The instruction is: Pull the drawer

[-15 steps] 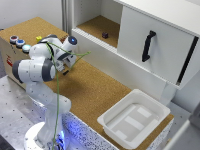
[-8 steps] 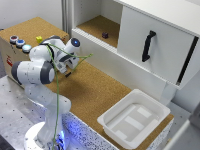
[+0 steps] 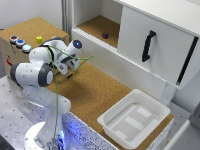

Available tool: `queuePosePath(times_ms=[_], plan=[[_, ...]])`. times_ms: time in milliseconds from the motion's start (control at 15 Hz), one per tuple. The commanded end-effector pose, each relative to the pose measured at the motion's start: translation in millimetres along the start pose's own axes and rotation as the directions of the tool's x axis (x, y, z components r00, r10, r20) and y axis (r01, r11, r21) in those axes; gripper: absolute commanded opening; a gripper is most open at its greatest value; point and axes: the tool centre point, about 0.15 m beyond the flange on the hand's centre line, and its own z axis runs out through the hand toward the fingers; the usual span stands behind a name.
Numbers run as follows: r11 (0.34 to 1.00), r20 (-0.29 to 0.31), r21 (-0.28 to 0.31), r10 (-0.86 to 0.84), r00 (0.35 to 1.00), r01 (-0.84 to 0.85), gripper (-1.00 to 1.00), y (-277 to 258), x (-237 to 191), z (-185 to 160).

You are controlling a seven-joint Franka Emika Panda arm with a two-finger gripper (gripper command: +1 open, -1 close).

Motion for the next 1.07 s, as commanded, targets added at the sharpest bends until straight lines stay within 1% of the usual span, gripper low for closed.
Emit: queuePosePath(times_ms=[0, 1000], plan=[[1.0, 0.003, 0.029, -0.007, 1.0, 0.007, -1.0, 40.7, 7.8, -1.8], [0.999, -0.037, 0.025, 0.044, 0.998, -0.043, -1.0, 77.2, 22.0, -27.0]])
